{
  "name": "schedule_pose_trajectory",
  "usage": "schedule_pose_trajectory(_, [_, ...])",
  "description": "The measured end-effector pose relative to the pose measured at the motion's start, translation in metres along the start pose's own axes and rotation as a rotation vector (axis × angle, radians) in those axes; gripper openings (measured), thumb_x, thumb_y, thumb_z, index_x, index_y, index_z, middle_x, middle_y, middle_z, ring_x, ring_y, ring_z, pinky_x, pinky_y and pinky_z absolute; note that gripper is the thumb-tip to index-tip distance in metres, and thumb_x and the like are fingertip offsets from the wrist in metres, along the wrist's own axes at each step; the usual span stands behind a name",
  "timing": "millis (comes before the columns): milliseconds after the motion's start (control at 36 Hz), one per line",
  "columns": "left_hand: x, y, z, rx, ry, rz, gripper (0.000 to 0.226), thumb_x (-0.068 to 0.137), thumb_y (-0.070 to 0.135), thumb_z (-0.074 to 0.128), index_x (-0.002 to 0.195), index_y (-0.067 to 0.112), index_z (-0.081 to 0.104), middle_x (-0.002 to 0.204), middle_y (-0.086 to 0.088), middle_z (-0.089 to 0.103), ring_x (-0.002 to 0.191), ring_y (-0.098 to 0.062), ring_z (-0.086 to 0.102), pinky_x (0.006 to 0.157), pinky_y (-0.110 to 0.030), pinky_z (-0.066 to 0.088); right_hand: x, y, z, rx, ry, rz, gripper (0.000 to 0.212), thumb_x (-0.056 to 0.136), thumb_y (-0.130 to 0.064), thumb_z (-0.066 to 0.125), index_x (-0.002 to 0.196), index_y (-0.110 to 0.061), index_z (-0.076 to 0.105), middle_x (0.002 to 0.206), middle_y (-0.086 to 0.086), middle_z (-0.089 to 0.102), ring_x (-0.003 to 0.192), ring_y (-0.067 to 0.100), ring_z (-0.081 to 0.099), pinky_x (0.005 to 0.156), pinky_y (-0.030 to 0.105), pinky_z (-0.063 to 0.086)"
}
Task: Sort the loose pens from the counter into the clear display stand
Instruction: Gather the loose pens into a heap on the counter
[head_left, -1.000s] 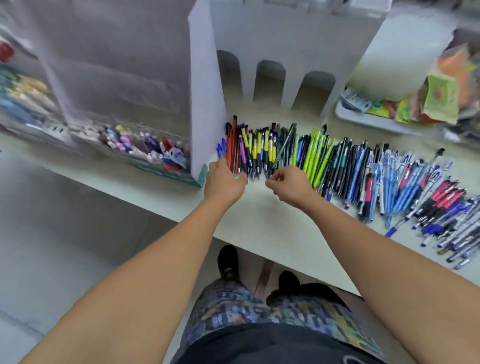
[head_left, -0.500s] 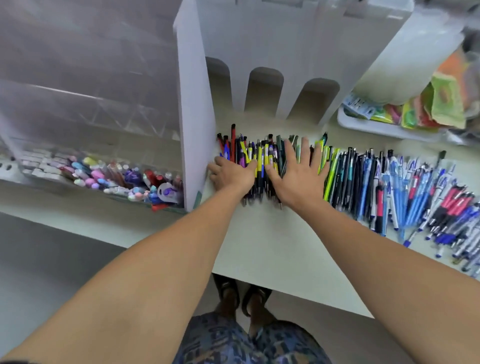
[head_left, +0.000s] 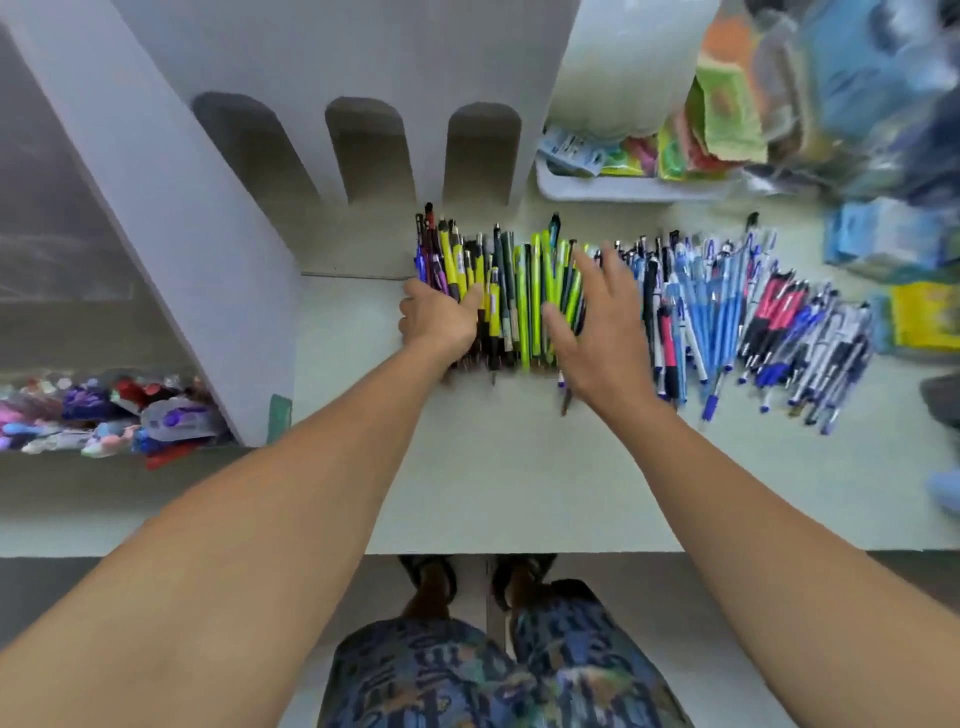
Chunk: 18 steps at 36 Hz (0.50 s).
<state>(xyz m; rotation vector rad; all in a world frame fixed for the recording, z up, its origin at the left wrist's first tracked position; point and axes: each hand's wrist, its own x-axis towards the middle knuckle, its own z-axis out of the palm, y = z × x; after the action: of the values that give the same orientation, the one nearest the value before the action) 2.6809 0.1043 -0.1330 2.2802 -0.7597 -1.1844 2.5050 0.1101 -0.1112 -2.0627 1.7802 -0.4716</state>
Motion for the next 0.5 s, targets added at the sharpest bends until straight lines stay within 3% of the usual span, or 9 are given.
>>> schedule_pose_trajectory(111, [-0.008,0.017,0.019,0.031,-0.044,0.007,0.089,0.097,0.055,0.057,0.154,0.003,0.012,0.158,-0.018,0.030,0.140,-0.039,0.038,0.111,-0.046,0.036,-0.014,0.101,-0.061,-0.042,0.247,0.412,0.070,0.097,-0.048,0.059,0.155,-0.017,0.035,0.166,0.008,0.021,0.154,0.026,0.014,0.124,0.041,0.014])
schedule_pose_trajectory(222, [-0.012,0.029,0.044,0.046,-0.053,0.005,0.091,0.096,0.056,0.058,0.155,0.005,0.011,0.158,-0.018,0.031,0.141,-0.040,0.038,0.112,-0.049,0.037,-0.024,0.203,-0.100,0.008,0.296,0.796,0.090,0.090,-0.061,0.062,0.156,-0.010,0.028,0.164,0.019,0.018,0.151,0.040,0.014,0.122,0.053,0.021])
schedule_pose_trajectory(361, [-0.014,0.038,0.067,0.066,-0.044,0.012,0.091,0.094,0.058,0.059,0.153,0.006,0.014,0.152,-0.019,0.036,0.136,-0.039,0.041,0.113,-0.051,0.038,-0.010,0.260,-0.109,0.225,0.147,0.918,0.108,0.086,-0.072,0.059,0.162,-0.015,0.010,0.169,0.014,0.006,0.153,0.041,0.010,0.123,0.052,0.016])
schedule_pose_trajectory(500, [-0.019,0.048,0.090,0.049,-0.015,0.001,0.092,0.094,0.058,0.059,0.155,0.008,0.012,0.153,-0.017,0.036,0.137,-0.039,0.041,0.113,-0.052,0.037,0.011,0.283,-0.110,0.281,0.115,0.908,0.111,0.082,-0.078,0.058,0.162,-0.018,0.010,0.167,0.015,0.011,0.153,0.037,0.009,0.124,0.053,0.016])
